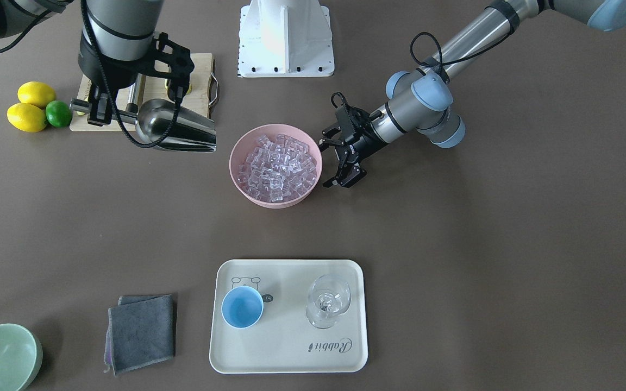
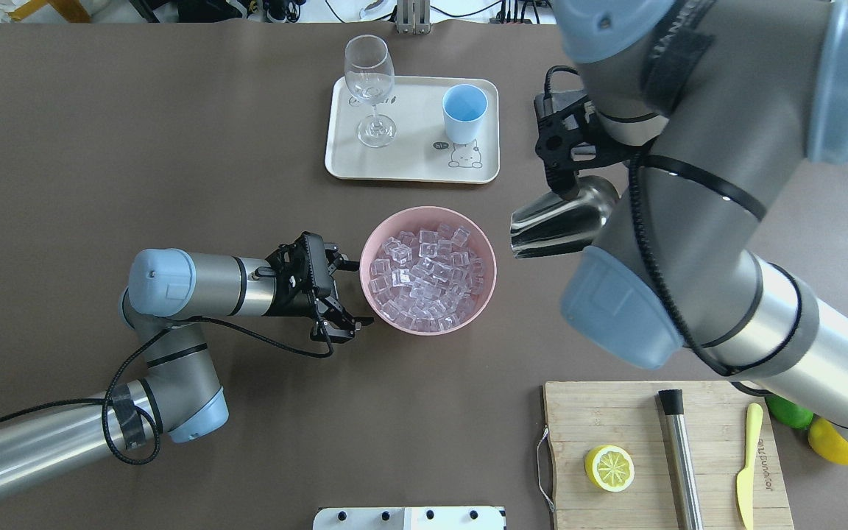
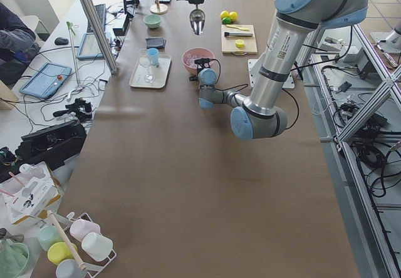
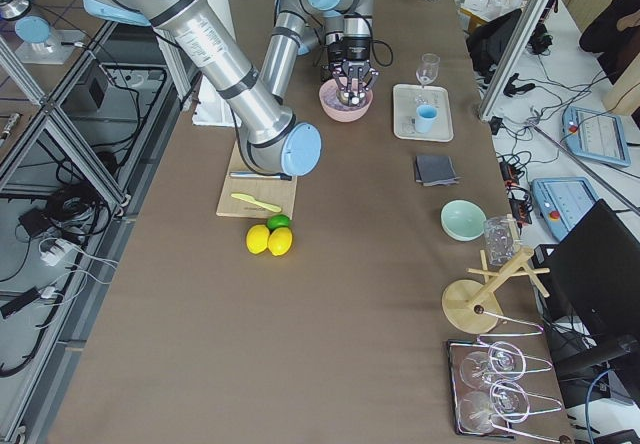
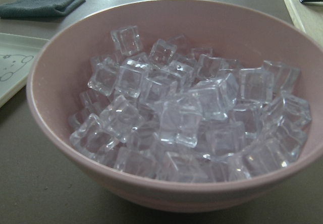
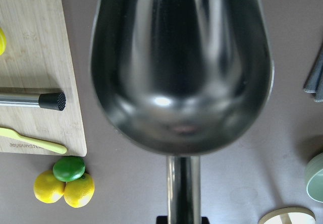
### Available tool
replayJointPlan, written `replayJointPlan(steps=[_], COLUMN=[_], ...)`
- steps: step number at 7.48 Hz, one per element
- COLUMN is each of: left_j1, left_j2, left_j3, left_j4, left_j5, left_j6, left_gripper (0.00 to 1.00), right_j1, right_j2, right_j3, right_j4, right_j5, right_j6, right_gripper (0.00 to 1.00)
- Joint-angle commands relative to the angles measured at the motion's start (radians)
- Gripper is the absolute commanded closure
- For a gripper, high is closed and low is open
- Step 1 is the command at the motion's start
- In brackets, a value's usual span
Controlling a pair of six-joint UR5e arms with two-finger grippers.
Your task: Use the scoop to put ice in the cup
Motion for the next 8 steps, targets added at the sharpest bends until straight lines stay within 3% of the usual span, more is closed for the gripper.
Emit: replayJointPlan(steps=[1,8], left_j1=[0.000,-0.006], left_j2=[-0.011,-0.014], left_j3=[-0.001,-0.005], left_j4=[0.015,0.015], left_j5=[0.002,0.025], left_j6=[0.000,0.000], left_gripper=[0.02,0.02], right_j1=[-0.118,-0.162], right_j2=[0.081,0.185], right_j3=[-0.111,-0.346], right_j4=[-0.064,-0.035], right_j5=[-0.111,-0.142], right_j6=[0.064,0.164], right_gripper=[1.00,1.00])
